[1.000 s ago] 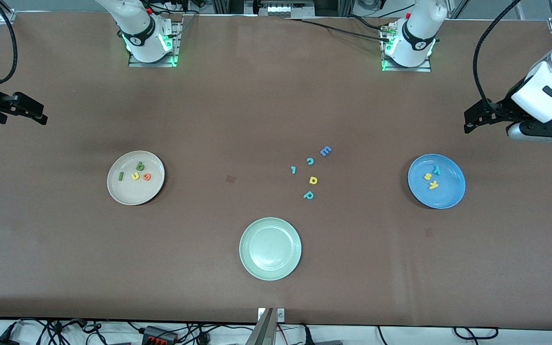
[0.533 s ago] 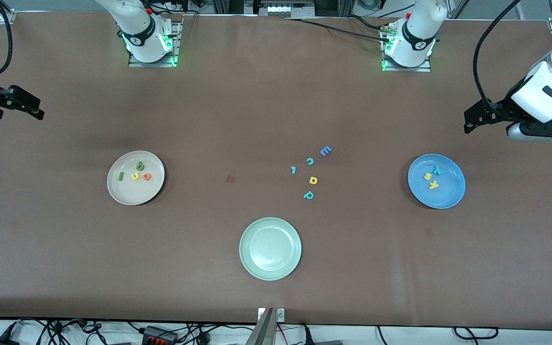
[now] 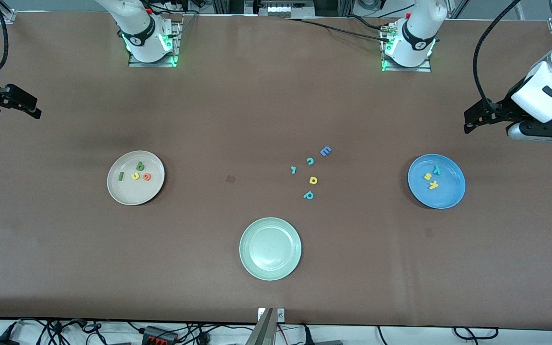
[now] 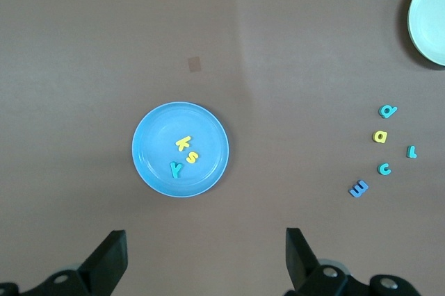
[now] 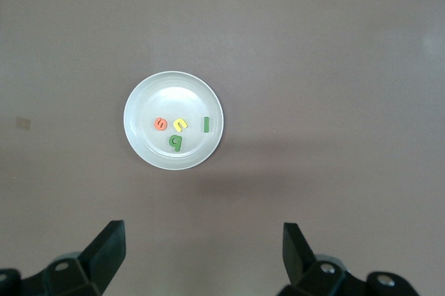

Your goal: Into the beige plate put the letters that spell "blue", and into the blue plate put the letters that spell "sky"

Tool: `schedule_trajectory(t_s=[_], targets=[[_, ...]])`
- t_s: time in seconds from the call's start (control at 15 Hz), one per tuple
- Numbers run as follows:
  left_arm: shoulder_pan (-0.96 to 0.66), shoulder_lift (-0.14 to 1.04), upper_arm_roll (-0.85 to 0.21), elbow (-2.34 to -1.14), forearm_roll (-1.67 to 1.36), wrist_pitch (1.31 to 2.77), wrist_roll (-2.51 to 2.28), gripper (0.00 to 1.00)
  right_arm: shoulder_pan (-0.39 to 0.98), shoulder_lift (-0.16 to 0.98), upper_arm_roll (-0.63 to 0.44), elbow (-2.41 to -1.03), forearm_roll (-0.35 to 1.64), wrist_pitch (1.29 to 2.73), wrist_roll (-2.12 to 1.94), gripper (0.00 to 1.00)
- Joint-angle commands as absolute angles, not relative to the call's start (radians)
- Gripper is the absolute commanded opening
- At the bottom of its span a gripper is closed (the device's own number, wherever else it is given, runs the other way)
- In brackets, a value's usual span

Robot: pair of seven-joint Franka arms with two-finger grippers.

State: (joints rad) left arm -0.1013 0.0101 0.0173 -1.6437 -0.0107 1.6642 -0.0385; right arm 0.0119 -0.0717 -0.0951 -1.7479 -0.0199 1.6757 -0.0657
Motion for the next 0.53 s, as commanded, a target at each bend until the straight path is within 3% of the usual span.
schedule_trajectory(t_s=[0.0, 0.47], targets=[[-0.106, 0.025, 0.02, -1.612, -0.031, 1.64, -0.035, 1.0, -0.002, -0.086, -0.086, -1.764, -0.035, 1.678, -0.086, 1.0], [-0.104, 0.025, 0.02, -1.612, -0.031, 1.64, -0.035, 1.0, -0.002, -0.087, -0.087, -1.764, -0.038, 1.669, -0.087, 1.0]])
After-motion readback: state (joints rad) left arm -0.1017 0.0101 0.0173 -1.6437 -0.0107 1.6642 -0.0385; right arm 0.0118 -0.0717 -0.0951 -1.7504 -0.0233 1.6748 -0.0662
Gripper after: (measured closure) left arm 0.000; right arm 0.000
